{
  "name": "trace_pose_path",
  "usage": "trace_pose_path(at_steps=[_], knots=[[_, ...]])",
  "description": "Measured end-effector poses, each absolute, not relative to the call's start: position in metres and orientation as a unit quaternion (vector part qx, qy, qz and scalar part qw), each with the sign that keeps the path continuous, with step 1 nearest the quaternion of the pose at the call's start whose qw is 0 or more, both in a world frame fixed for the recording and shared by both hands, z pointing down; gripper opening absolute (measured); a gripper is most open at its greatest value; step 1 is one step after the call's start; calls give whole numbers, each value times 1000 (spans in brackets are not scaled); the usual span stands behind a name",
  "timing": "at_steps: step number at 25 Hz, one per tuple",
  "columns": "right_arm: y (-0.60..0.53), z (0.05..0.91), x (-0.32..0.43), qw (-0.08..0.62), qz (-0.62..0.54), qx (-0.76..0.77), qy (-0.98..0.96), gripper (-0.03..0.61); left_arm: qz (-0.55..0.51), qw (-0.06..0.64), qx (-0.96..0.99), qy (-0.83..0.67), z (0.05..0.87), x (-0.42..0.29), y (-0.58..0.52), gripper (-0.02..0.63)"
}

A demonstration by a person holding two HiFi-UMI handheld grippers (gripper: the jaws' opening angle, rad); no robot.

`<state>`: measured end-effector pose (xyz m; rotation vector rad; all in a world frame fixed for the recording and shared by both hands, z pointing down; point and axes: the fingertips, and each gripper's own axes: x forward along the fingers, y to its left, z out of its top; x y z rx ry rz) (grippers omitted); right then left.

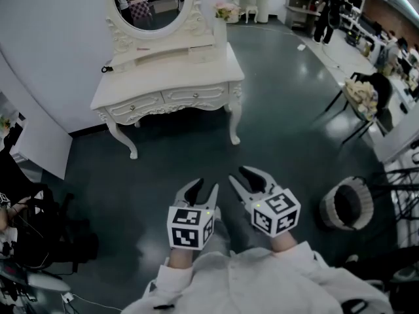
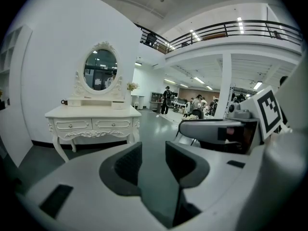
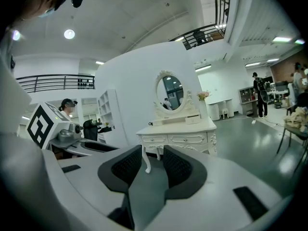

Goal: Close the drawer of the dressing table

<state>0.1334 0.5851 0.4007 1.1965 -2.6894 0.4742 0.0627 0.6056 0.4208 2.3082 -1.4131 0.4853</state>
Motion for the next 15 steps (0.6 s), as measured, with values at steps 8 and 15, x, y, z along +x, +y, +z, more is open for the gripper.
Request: trace_pose_path(at_steps=[8, 15], knots=[[501, 397, 108, 89, 146, 407, -897, 117, 168, 192, 836, -486, 417, 41, 510, 133], [426, 380, 96, 86, 133, 423, -892, 118, 165, 176, 848, -473, 396, 28, 432, 133]])
